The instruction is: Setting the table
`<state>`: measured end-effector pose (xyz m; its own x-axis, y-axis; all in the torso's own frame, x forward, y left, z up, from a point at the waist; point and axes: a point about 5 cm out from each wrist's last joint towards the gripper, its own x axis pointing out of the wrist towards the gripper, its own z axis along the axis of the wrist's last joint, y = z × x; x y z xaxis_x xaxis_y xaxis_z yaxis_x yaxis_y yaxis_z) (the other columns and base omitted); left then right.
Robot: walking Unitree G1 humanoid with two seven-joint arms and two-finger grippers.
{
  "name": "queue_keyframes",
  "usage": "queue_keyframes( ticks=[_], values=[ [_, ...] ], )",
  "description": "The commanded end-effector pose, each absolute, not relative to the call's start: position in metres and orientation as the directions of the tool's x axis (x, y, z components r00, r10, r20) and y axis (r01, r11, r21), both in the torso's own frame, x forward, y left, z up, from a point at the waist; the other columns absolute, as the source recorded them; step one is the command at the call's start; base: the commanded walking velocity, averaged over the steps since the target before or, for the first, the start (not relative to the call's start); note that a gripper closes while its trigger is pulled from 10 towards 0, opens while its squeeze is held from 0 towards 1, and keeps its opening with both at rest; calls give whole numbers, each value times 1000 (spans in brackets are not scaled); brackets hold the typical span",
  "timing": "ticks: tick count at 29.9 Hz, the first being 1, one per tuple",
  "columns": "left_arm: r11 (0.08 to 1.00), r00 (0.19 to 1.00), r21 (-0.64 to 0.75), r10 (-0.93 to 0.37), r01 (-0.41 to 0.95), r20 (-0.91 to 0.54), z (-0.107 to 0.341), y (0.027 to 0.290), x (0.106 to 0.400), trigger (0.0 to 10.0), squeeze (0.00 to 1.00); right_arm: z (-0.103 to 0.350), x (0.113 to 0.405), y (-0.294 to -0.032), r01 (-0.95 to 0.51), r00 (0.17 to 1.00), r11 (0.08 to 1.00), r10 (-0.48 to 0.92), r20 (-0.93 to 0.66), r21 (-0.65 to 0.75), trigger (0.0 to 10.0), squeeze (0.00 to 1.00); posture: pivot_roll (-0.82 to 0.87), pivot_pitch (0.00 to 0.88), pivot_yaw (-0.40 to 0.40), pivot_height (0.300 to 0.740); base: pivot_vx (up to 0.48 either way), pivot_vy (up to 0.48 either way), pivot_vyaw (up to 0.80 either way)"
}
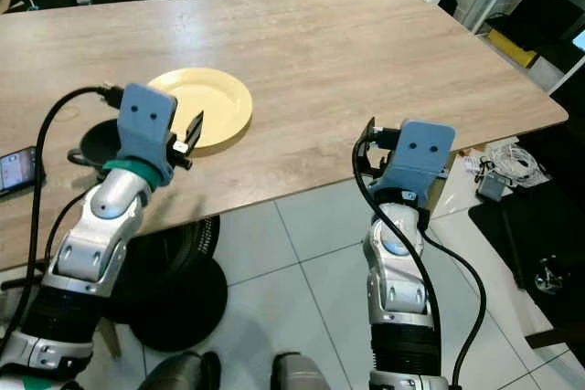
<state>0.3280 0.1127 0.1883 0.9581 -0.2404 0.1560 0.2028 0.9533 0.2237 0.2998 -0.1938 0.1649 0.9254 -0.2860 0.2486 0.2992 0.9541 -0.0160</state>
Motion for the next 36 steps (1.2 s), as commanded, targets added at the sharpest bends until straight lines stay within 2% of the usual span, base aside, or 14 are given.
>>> queue_keyframes(
  ticks=[1, 3, 17, 24, 31, 36],
  values=[
    [957, 963, 213, -228, 195, 143, 184, 114, 328, 10000, 0, 165, 300, -196, 299, 925, 954, -282, 253, -29, 10000, 0, -7, 0, 30, 740, 0, 0, 0],
    [960, 965, 205, -221, 190, 140, 180, 113, 325, 10000, 0, 165, 299, -200, 298, 928, 954, -278, 249, -45, 10000, 0, -14, 0, 14, 740, 0, 0, 0],
    [959, 968, 215, -216, 185, 128, 178, 121, 323, 10000, 0, 173, 299, -207, 312, 919, 947, -281, 277, -75, 10000, 0, -13, 0, 28, 740, 0, 0, 0],
    [957, 964, 219, -223, 189, 145, 184, 121, 325, 10000, 0, 179, 297, -206, 315, 911, 946, -279, 303, -73, 10000, 0, -14, 0, 34, 740, 0, 0, 0],
    [959, 964, 201, -228, 199, 135, 179, 115, 324, 10000, 0, 176, 294, -193, 279, 924, 957, -248, 290, -73, 10000, 0, -44, 0, 30, 740, 0, 0, 0],
    [960, 962, 195, -232, 202, 141, 181, 111, 326, 10000, 0, 176, 293, -199, 293, 921, 954, -263, 286, -69, 10000, 0, -37, 0, 32, 740, 0, 0, 0]
  ],
)
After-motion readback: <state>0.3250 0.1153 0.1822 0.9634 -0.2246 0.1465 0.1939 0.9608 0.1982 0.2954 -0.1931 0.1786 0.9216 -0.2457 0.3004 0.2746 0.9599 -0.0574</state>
